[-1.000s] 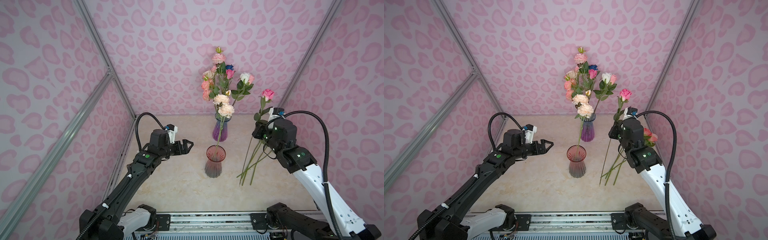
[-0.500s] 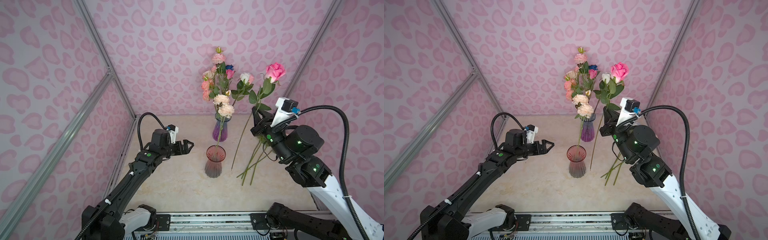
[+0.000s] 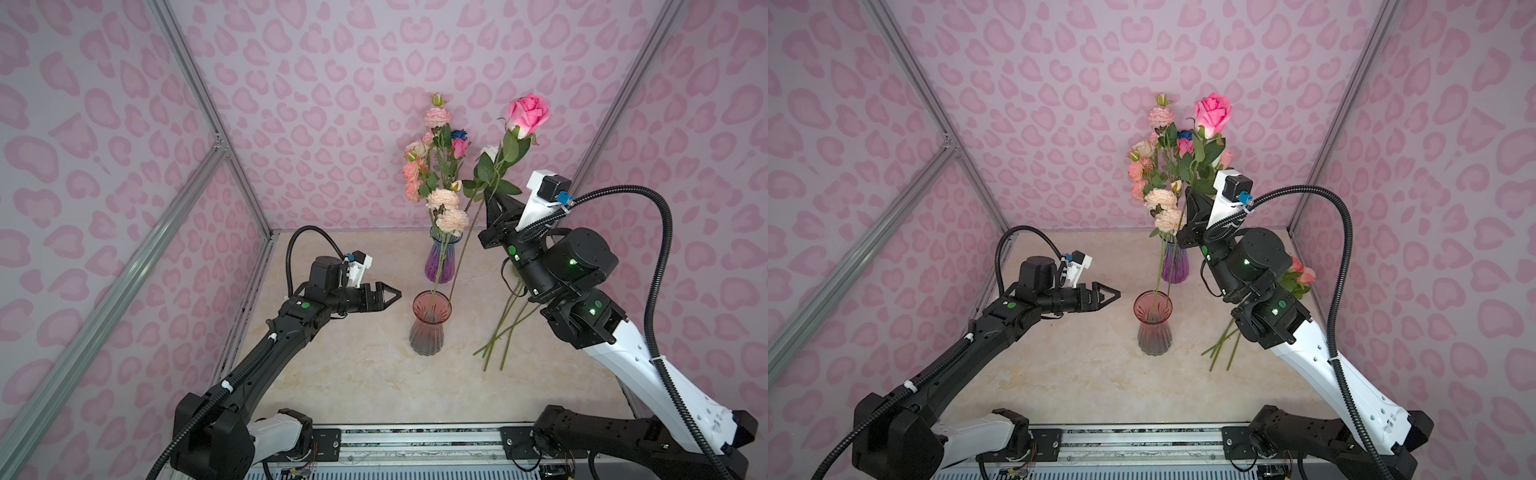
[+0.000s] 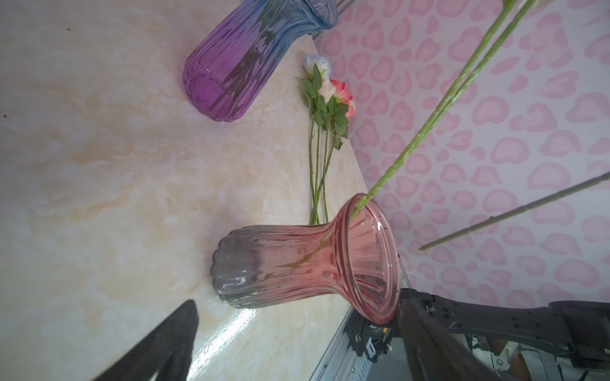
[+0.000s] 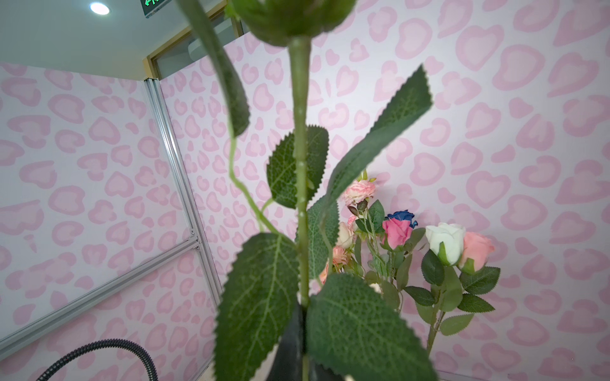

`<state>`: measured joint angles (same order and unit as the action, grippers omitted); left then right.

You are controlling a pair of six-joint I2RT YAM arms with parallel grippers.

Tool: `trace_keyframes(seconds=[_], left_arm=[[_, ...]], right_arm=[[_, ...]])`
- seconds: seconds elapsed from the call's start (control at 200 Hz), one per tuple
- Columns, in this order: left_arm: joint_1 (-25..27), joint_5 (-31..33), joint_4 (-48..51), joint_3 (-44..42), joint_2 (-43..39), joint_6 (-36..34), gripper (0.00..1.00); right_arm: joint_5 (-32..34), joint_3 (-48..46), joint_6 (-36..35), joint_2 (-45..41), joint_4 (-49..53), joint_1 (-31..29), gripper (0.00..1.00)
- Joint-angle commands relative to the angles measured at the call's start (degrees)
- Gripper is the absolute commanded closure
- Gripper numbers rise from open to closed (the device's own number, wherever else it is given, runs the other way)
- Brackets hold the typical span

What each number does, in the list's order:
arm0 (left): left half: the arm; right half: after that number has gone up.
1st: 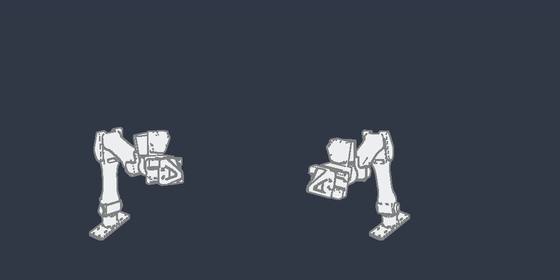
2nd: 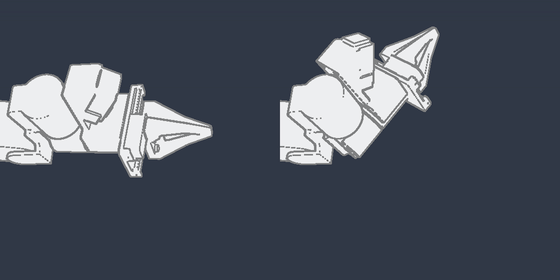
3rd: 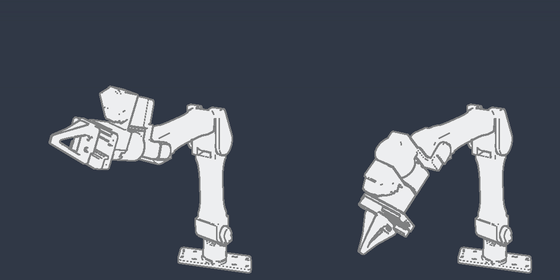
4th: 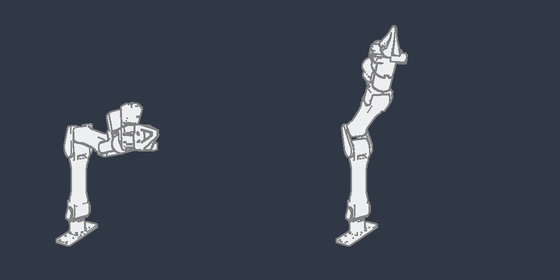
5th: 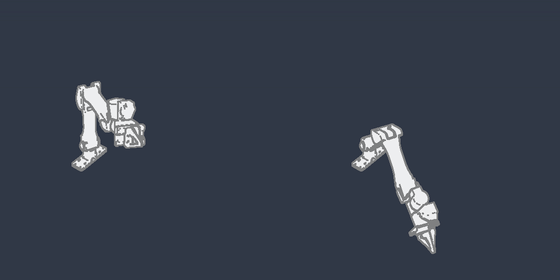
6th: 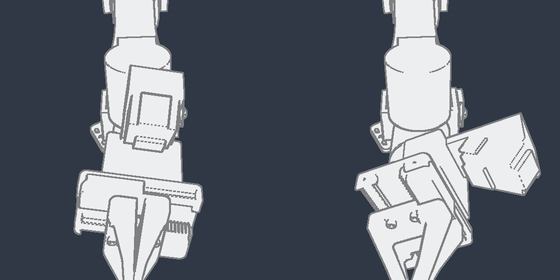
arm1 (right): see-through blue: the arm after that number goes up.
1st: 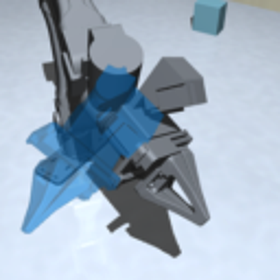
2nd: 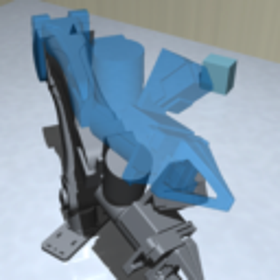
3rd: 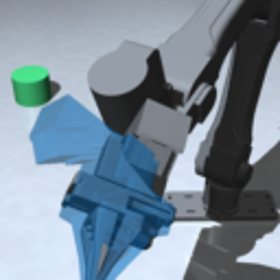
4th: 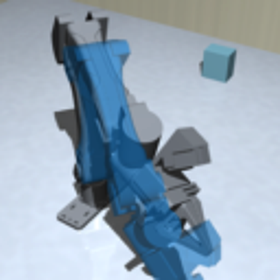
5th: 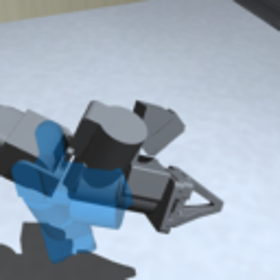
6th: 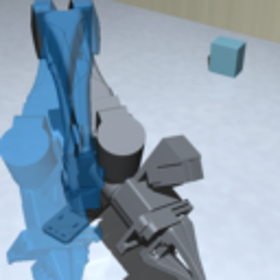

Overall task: Arrange the flowers into the vase
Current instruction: 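Carry the pink rose over the pink-red vase with the right gripper, then lower the pink rose stem into the pink-red vase and open the right gripper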

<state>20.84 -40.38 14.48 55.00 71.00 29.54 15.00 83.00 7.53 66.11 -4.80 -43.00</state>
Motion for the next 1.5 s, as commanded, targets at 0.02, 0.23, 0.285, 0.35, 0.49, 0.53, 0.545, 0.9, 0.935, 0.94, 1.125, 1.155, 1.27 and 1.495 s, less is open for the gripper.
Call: trace_keyframes(seconds=[0.02, 0.23, 0.285, 0.35, 0.49, 0.53, 0.545, 0.9, 0.935, 0.94, 1.125, 1.155, 1.27, 1.495], left_arm=[[-0.01, -2.32, -2.44, 0.24, 0.37, 0.24, 0.04], [0.03, -0.94, -2.06, 0.12, -0.42, -0.10, 0.04], [0.03, -0.75, -2.08, 0.10, -0.44, -0.10, 0.04], [0.05, -0.60, -1.93, 0.23, -0.34, -0.10, 0.04], [0.01, -0.57, -1.92, 0.25, -0.08, 0.08, 0.04], [0.02, -0.53, -1.96, 0.26, -0.07, 0.08, 0.04], [-0.01, -0.49, -1.96, 0.27, -0.07, 0.08, 0.04], [0.00, 0.30, -1.74, 0.27, 0.00, -0.18, 0.03], [0.00, 0.30, -1.69, 0.28, 0.01, -0.18, 0.03], [0.00, 0.30, -1.63, 0.24, 0.01, -0.18, 0.03], [0.02, 0.57, -1.48, 0.28, 0.10, -0.27, 0.03], [0.03, 0.57, -1.48, 0.25, 0.05, -0.27, 0.03], [0.10, 0.82, -1.54, 0.33, 0.28, -0.18, 0.03], [0.01, 2.09, -1.05, 0.41, 0.06, -0.35, 0.03]], right_arm=[[-0.04, -2.63, 0.04, 0.75, -3.11, -0.15, 1.00], [0.46, -13.19, 4.65, -0.24, -4.02, -1.55, 0.99], [1.00, -15.68, 5.11, -0.81, -3.62, -2.69, 0.98], [2.44, -18.55, 4.89, -1.61, -3.15, -4.72, 0.98], [3.38, -22.35, 5.06, -2.05, -0.84, -8.02, 0.94], [3.36, -22.86, 5.09, -1.74, 0.05, -8.82, 0.93], [3.36, -23.18, 4.94, -1.70, 0.08, -9.01, 0.92], [2.70, -20.12, 2.17, 3.95, 7.51, -13.40, 0.71], [3.60, -20.15, 2.35, 3.66, 7.74, -13.68, 0.70], [3.74, -20.20, 2.38, 3.58, 7.72, -13.68, 0.70], [6.30, -22.05, 3.52, -0.33, 7.83, -13.69, 0.60], [6.29, -22.17, 3.78, -1.10, 8.11, -13.71, 0.59], [6.26, -21.90, 4.50, -3.80, 10.67, -13.86, 0.59], [10.59, -23.29, 5.37, -11.36, 14.17, -13.18, 0.56]])
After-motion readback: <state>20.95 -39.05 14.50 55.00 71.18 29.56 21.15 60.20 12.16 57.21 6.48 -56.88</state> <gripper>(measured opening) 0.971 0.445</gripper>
